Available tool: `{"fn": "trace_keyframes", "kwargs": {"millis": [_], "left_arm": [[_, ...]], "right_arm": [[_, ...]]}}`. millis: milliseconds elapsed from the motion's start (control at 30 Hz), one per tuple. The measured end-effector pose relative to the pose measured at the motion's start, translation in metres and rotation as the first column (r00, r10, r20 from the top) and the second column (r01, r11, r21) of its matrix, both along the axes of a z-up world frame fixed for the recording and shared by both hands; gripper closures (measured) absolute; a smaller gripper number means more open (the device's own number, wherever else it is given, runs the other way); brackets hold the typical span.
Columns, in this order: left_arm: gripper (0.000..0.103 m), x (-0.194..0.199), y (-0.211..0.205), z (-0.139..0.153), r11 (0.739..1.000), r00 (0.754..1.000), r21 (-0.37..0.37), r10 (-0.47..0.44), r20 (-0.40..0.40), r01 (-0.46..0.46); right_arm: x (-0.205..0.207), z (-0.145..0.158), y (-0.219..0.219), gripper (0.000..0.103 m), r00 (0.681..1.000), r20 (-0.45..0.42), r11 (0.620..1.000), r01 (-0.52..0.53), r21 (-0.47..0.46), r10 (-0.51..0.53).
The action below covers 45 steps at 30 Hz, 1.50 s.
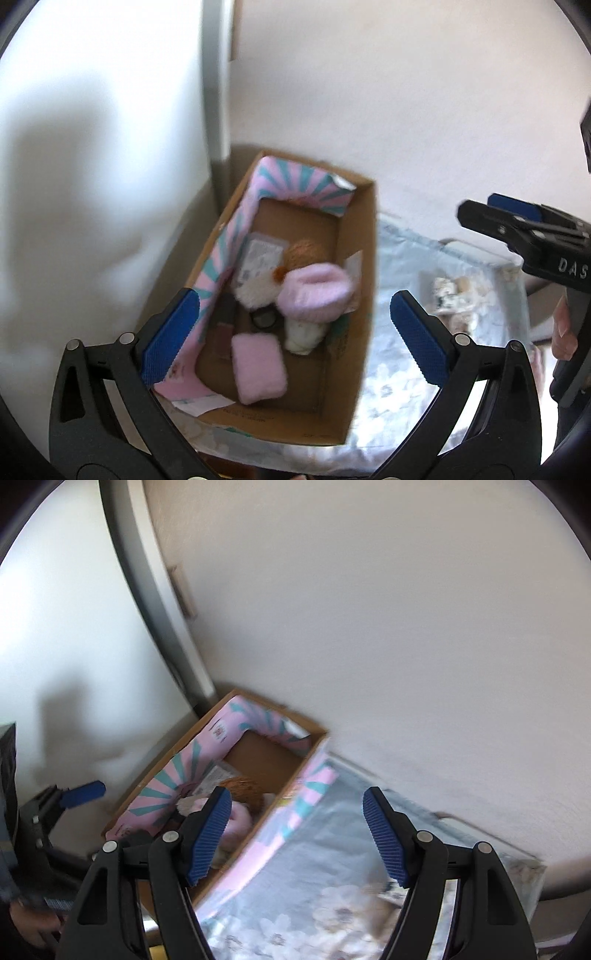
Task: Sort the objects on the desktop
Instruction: 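Move both tools back over the remaining items on the sheet, then grasp the floral white box with the left tool while the right tool grasps the clear tape roll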
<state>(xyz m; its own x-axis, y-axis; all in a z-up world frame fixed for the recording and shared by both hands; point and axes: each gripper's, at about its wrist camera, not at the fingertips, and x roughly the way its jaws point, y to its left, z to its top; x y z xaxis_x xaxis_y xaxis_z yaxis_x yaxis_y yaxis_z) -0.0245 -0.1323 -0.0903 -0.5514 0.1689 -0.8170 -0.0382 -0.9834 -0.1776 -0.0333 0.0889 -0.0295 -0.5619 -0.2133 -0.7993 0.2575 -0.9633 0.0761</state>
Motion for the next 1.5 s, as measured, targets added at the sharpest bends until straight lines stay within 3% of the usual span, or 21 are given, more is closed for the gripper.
{"fn": "trace_keyframes", "kwargs": {"millis": [300, 533, 867, 1133, 1333, 1500], "left_arm": [[0.000, -0.008, 0.054, 0.049, 0.988, 0.984, 0.013, -0.155, -0.086, 0.157], [0.000, -0.016, 0.112, 0.044, 0.962, 0.960, -0.008, -0.273, -0.060, 0.273], [0.000, -0.027, 0.194, -0.017, 0.909, 0.906, -0.017, -0.414, 0.086, 0.417], [0.006, -0.055, 0.251, -0.097, 0.879, 0.870, -0.080, -0.446, 0.211, 0.470], [0.007, -0.067, 0.275, -0.139, 0.868, 0.859, -0.108, -0.448, 0.249, 0.484], [0.007, -0.066, 0.283, -0.161, 0.868, 0.854, -0.109, -0.443, 0.273, 0.485]], "right_arm": [[0.030, 0.027, 0.082, 0.033, 0.989, -0.038, 0.989, 0.145, -0.023, -0.145], [0.059, 0.019, 0.138, 0.033, 0.966, -0.033, 0.967, 0.256, -0.009, -0.256], [0.077, -0.039, 0.199, 0.033, 0.957, 0.099, 0.956, 0.282, -0.077, -0.274], [0.042, -0.105, 0.222, 0.033, 0.986, 0.124, 0.993, 0.116, -0.032, -0.111], [0.029, -0.155, 0.215, 0.033, 0.984, 0.174, 0.993, -0.015, -0.115, 0.035], [0.028, -0.172, 0.209, 0.033, 0.976, 0.190, 0.986, -0.082, -0.147, 0.110]]}}
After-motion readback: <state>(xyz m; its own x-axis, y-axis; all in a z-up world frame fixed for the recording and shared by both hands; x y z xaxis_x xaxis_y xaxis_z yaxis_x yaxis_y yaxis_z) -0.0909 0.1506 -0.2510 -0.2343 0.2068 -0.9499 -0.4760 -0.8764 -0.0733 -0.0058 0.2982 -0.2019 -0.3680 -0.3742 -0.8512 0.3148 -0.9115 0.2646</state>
